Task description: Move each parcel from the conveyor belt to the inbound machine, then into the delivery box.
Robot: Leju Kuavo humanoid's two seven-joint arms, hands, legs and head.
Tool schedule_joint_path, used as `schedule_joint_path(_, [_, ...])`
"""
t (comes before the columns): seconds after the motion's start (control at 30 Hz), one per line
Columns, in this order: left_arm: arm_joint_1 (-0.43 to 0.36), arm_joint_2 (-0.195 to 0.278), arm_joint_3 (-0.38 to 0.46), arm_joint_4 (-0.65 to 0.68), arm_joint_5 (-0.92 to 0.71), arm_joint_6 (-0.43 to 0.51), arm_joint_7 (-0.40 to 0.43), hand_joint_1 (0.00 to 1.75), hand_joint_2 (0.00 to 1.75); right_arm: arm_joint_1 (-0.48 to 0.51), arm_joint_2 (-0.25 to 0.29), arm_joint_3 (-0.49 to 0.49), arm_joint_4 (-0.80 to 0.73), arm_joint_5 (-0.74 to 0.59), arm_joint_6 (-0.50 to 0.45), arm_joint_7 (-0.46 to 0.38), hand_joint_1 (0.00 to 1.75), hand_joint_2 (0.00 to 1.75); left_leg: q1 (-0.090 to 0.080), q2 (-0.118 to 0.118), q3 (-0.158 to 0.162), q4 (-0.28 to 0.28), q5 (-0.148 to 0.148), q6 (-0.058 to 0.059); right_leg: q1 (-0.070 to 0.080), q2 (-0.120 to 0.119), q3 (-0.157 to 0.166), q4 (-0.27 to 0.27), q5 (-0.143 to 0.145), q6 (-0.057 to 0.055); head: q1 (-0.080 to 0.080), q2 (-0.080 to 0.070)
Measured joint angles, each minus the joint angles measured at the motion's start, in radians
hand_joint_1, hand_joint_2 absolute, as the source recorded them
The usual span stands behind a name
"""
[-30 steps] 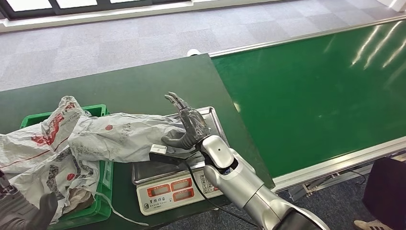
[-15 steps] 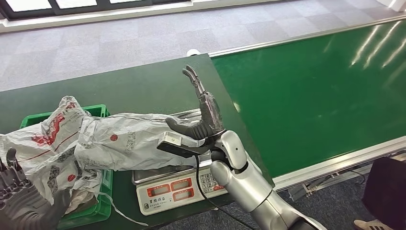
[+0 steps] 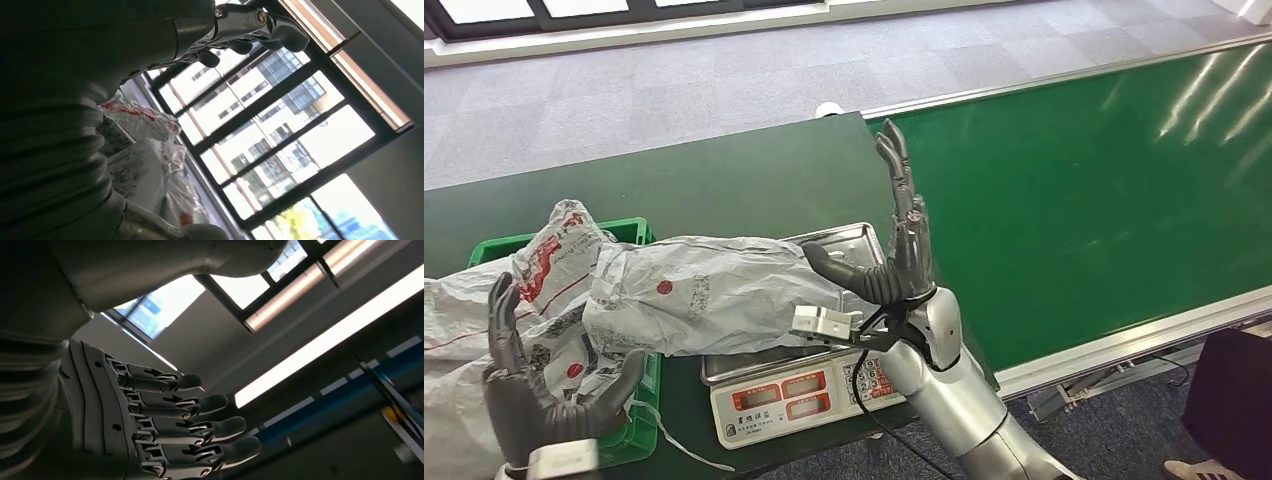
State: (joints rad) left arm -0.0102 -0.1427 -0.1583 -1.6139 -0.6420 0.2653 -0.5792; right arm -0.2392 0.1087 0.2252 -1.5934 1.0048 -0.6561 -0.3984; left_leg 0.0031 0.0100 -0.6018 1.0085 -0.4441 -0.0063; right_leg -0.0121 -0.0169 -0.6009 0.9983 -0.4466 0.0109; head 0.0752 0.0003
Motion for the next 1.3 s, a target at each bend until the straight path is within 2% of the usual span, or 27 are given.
schedule_joint_path(0.07, [-0.058, -0.003, -0.004, 0.102, -0.157, 0.062, 0.048, 0.0, 1.75, 0.027, 0.055, -0.045, -0.062, -0.035, -0.036, -0.166, 0.0, 1.75, 0.0, 0.002, 0.001, 0.0, 0.0, 0.0, 0.0, 0.002, 0.0, 0.0, 0.0, 0.0, 0.0, 0.0])
schedule_joint_path(0.1, [-0.084, -0.004, -0.007, 0.147, -0.198, 0.077, 0.062, 0.0, 1.75, 0.036, 0.081, -0.066, -0.087, -0.045, -0.041, -0.218, 0.0, 1.75, 0.0, 0.002, 0.001, 0.0, 0.0, -0.001, 0.0, 0.002, 0.0, 0.0, 0.001, -0.001, 0.0, 0.0])
schedule_joint_path(0.23, [-0.187, -0.011, -0.031, 0.297, -0.315, 0.087, 0.106, 0.0, 1.75, 0.054, 0.155, -0.118, -0.186, -0.081, -0.041, -0.288, 0.0, 1.75, 0.0, 0.003, 0.001, 0.0, 0.001, 0.0, 0.0, 0.003, 0.0, 0.0, 0.001, -0.001, 0.0, 0.0])
schedule_joint_path(0.43, [-0.311, -0.022, -0.083, 0.469, -0.436, 0.09, 0.165, 0.0, 1.75, 0.095, 0.21, -0.123, -0.313, -0.082, -0.041, -0.278, 0.0, 1.75, 0.0, 0.003, 0.001, 0.0, 0.0, 0.0, 0.0, 0.003, 0.001, 0.0, 0.001, -0.001, 0.0, 0.0])
schedule_joint_path(0.63, [-0.355, -0.023, -0.121, 0.564, -0.503, 0.08, 0.191, 0.0, 1.75, 0.094, 0.218, -0.124, -0.315, -0.12, -0.041, -0.298, 0.0, 1.75, 0.0, 0.003, 0.001, 0.0, 0.0, 0.0, 0.0, 0.004, 0.0, 0.0, 0.001, -0.001, 0.0, 0.0])
schedule_joint_path(0.83, [-0.394, -0.021, -0.181, 0.673, -0.657, 0.006, 0.253, 0.0, 1.75, 0.094, 0.218, -0.124, -0.302, -0.14, -0.041, -0.298, 0.0, 1.75, 0.0, 0.003, 0.001, 0.0, 0.0, 0.0, 0.0, 0.003, 0.0, 0.001, 0.001, -0.001, 0.0, 0.0])
schedule_joint_path(1.0, [-0.429, -0.017, -0.223, 0.759, -0.706, -0.023, 0.272, 0.0, 1.75, 0.092, 0.218, -0.124, -0.288, -0.148, -0.041, -0.298, 0.0, 1.75, 0.0, 0.002, 0.001, 0.0, 0.0, 0.0, 0.0, 0.003, 0.001, 0.0, 0.001, -0.001, 0.0, 0.0])
schedule_joint_path(1.2, [-0.516, -0.02, -0.285, 0.89, -0.761, -0.114, 0.278, 0.0, 1.75, 0.09, 0.219, -0.127, -0.269, -0.159, -0.041, -0.298, 0.0, 1.75, 0.0, -0.001, 0.003, 0.0, 0.001, 0.0, 0.0, -0.001, 0.005, 0.0, 0.0, 0.0, 0.0, 0.0])
schedule_joint_path(1.3, [-0.557, -0.024, -0.313, 0.947, -0.774, -0.149, 0.271, 1.31, 1.75, 0.089, 0.22, -0.133, -0.261, -0.161, -0.041, -0.298, 0.0, 1.75, 0.0, -0.003, 0.01, 0.0, -0.001, 0.001, 0.0, -0.003, 0.014, 0.0, -0.003, 0.001, 0.0, 0.0])
